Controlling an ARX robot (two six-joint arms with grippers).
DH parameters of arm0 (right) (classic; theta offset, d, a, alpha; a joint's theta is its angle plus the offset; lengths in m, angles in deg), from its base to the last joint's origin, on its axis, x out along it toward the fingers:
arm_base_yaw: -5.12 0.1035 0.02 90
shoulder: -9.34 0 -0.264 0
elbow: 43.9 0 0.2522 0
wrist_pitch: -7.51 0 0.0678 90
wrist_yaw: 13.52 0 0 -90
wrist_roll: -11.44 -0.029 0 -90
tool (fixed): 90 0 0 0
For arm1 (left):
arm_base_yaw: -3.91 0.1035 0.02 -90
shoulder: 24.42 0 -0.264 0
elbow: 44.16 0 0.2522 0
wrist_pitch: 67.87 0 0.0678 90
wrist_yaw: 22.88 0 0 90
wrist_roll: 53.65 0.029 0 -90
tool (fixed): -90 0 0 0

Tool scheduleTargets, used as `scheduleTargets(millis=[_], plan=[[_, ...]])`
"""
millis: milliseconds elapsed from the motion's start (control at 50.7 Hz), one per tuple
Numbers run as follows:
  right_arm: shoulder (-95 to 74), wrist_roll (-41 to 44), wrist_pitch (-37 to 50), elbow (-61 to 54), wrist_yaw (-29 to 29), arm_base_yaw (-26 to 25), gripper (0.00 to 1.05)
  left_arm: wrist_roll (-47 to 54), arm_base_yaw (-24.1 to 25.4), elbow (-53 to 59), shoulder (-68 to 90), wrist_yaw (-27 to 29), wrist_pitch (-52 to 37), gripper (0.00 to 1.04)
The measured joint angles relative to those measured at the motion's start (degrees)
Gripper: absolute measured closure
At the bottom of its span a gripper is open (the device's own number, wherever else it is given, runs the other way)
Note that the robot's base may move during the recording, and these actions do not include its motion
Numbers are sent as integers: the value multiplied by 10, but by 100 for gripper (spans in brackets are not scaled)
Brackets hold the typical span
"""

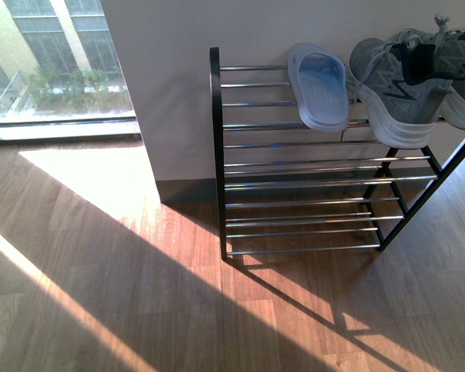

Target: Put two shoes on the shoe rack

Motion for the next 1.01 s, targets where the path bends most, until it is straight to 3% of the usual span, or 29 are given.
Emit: scheduleTargets(millis=[20, 79, 177, 572, 651, 1006], plan=[[0, 1, -1, 0, 7, 0, 9, 0, 0, 0, 0, 0, 0, 103], [21, 43, -33, -18, 107, 11, 20, 0, 0, 0, 0, 0, 0, 103], [52, 70, -44, -48, 160, 17, 33, 0, 0, 0, 0, 0, 0, 103], [208, 99, -105, -141, 208, 59, 85, 0, 0, 0, 0, 0, 0, 103], [285, 102, -182, -150, 209, 63, 103, 0, 0, 0, 0, 0, 0, 103], [489, 103, -322, -204, 212, 63, 103, 0, 0, 0, 0, 0, 0, 103]])
